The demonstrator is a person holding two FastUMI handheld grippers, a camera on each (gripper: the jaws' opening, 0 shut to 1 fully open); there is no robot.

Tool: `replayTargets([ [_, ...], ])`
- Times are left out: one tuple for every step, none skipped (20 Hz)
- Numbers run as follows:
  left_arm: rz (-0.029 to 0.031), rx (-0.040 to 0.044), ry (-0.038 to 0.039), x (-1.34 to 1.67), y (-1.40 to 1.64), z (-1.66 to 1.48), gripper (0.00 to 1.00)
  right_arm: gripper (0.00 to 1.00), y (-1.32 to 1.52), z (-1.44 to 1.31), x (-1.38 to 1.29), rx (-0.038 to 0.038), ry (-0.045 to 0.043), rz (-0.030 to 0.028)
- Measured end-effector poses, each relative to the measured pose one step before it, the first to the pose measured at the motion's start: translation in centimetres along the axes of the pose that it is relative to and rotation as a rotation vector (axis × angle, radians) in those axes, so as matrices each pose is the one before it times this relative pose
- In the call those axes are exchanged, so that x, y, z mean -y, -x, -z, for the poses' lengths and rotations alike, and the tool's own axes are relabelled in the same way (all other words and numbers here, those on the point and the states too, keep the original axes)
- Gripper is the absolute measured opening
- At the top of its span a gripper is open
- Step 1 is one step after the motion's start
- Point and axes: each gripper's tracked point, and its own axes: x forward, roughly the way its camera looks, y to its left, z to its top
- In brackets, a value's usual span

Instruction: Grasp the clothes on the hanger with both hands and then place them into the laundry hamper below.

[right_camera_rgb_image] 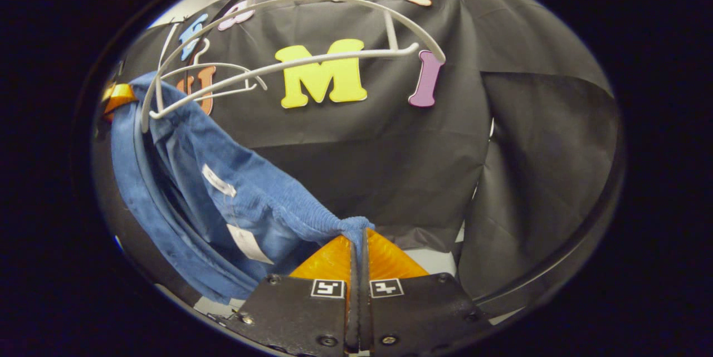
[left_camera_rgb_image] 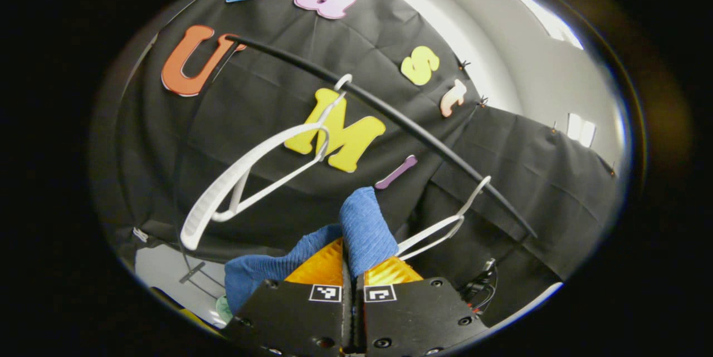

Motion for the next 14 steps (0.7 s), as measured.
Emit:
replayTargets([
  [-0.01605, -0.02167, -0.00821, -0.505, -0.202, 1.272, 0.01, 0.04, 0.031, 0.193, 0.137, -0.00337, 0.00422, 0.00264],
  [-0.01759, -0.02226, -0.01644, -0.324, -0.051, 1.494, 0.01, 0.04, 0.036, 0.238, 0.018, -0.0038, 0.00079, -0.00255],
  [-0.02102, -0.01846, -0.02137, -0.407, -0.303, 1.16, 0.01, 0.04, 0.396, 0.445, -0.17, -0.00456, -0.00123, -0.00154],
  [-0.02118, -0.01562, -0.02069, -0.252, -0.138, 1.337, 0.01, 0.04, 0.275, 0.324, -0.143, -0.00387, -0.00314, -0.00248],
  [-0.02069, -0.0149, -0.01771, -0.283, -0.217, 1.343, 0.01, 0.04, 0.388, 0.312, -0.235, -0.00452, -0.00112, -0.0058],
  [-0.02064, -0.01594, -0.01883, -0.355, -0.447, 1.359, 0.01, 0.04, 0.158, 0.352, -0.377, -0.00757, 0.00051, -0.0054],
  [-0.02559, -0.01071, -0.01689, -0.295, -0.382, 1.433, 0.01, 0.04, -0.011, 0.684, -0.244, -0.00925, 0.00145, -0.00929],
  [-0.0182, -0.0132, -0.01913, -0.542, -0.212, 1.505, 0.01, 0.04, -0.232, 0.357, -0.357, -0.00859, -0.00285, -0.00766],
  [-0.01318, -0.01309, -0.00551, -0.413, -0.096, 1.483, 0.01, 0.04, -0.146, 0.499, -0.487, -0.00944, -0.00851, -0.01125],
  [-0.00632, -0.0183, 0.01352, -0.316, -0.201, 1.426, 0.01, 0.04, -0.078, 0.255, -0.549, -0.00855, -0.01193, -0.01191],
  [-0.00523, -0.01422, 0.0133, -0.277, -0.348, 1.201, 0.01, 0.04, -0.117, 0.413, -0.541, -0.00951, -0.00993, -0.01259],
  [-0.00387, -0.00877, 0.01419, -0.264, -0.415, 1.143, 0.01, 0.04, -0.284, 0.296, -0.469, -0.00779, -0.01011, -0.00873],
  [-0.00298, -0.00936, 0.01939, -0.084, -0.555, 1.07, 0.01, 0.04, -0.277, 0.341, -0.387, -0.00662, -0.01152, -0.01086],
  [0.00336, -0.00876, 0.02858, 0.149, -0.396, 1.004, 0.06, 0.04, -0.345, 0.193, -0.532, -0.0075, -0.01337, -0.01046],
])
